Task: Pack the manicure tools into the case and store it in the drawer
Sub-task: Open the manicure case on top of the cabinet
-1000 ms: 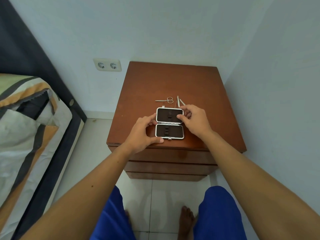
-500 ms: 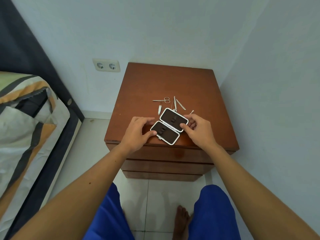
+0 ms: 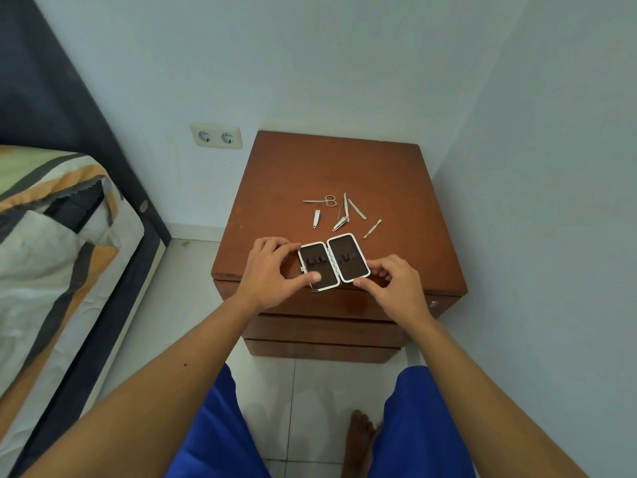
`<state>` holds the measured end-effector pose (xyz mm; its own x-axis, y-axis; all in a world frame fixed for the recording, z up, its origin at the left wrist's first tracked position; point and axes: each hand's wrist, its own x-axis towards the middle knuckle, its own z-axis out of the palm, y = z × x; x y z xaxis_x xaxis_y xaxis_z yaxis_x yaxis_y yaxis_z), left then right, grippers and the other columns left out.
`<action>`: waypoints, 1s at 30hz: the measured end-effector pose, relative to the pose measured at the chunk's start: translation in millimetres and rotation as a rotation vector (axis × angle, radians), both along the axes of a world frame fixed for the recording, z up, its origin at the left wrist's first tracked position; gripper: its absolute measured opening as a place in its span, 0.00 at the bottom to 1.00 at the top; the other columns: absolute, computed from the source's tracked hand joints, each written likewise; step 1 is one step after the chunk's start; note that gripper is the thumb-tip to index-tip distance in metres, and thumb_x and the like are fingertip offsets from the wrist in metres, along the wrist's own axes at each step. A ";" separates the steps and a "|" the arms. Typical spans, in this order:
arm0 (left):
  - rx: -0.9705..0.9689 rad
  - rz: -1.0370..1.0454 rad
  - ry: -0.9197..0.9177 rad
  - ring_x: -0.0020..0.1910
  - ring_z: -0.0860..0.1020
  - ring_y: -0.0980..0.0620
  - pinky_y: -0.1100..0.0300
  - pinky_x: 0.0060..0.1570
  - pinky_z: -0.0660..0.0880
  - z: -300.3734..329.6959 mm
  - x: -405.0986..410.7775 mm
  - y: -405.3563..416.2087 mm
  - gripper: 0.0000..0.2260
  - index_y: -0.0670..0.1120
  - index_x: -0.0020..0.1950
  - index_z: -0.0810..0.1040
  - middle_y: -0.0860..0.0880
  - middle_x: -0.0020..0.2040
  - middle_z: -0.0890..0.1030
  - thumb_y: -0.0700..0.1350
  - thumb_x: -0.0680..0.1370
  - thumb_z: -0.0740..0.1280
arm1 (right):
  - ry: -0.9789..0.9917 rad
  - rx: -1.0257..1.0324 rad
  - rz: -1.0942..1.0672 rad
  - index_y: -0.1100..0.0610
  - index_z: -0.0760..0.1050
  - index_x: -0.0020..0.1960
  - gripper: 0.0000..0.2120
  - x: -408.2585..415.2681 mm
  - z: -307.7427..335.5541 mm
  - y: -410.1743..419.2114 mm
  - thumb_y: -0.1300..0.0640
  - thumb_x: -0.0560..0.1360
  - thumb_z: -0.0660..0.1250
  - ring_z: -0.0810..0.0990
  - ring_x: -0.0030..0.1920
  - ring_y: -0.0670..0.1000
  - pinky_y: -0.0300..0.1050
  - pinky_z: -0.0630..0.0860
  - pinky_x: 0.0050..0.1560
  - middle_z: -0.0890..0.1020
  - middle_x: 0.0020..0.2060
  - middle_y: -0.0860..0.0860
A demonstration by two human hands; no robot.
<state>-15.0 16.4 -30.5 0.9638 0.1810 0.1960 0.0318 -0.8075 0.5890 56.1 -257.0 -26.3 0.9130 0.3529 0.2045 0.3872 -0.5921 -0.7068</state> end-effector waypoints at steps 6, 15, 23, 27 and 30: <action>0.021 -0.047 0.068 0.71 0.62 0.53 0.50 0.71 0.66 0.8 0.5 5.4 0.50 0.52 0.77 0.71 0.54 0.69 0.72 0.80 0.62 0.71 | -0.020 -0.070 -0.035 0.53 0.85 0.56 0.19 -9.0 -3.0 2.7 0.44 0.71 0.81 0.75 0.54 0.48 0.30 0.67 0.50 0.78 0.50 0.44; 0.027 -0.163 0.190 0.73 0.58 0.54 0.48 0.74 0.66 10.5 6.0 19.3 0.53 0.53 0.81 0.66 0.55 0.72 0.67 0.78 0.61 0.72 | -0.056 -0.061 -0.078 0.57 0.83 0.52 0.19 -14.3 -13.0 7.3 0.44 0.71 0.81 0.72 0.54 0.48 0.27 0.67 0.51 0.76 0.50 0.46; -0.048 -0.191 0.216 0.73 0.58 0.55 0.49 0.75 0.65 9.7 22.5 27.9 0.52 0.53 0.80 0.67 0.55 0.72 0.67 0.74 0.61 0.77 | -0.053 -0.052 -0.072 0.54 0.83 0.50 0.16 -10.9 -13.0 12.4 0.45 0.71 0.81 0.71 0.52 0.47 0.30 0.68 0.50 0.76 0.48 0.45; -0.066 -0.193 0.203 0.72 0.60 0.55 0.51 0.73 0.65 8.8 24.6 30.9 0.51 0.54 0.79 0.68 0.55 0.72 0.68 0.73 0.61 0.77 | -0.049 -0.072 -0.046 0.53 0.82 0.51 0.15 -8.1 -12.3 10.3 0.44 0.72 0.80 0.71 0.52 0.46 0.30 0.67 0.49 0.76 0.48 0.44; -0.078 -0.186 0.191 0.72 0.61 0.55 0.50 0.72 0.67 6.3 24.8 33.4 0.50 0.56 0.79 0.69 0.56 0.71 0.69 0.74 0.61 0.76 | -0.032 -0.076 -0.004 0.51 0.82 0.50 0.15 -0.3 -10.1 6.5 0.43 0.71 0.80 0.73 0.49 0.46 0.30 0.67 0.47 0.77 0.46 0.43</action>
<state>9.8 49.7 -24.2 1.0000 0.0045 0.0004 0.0032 -0.7623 0.6472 55.8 -250.5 -36.4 0.9079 0.3652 0.2059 0.4063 -0.6453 -0.6469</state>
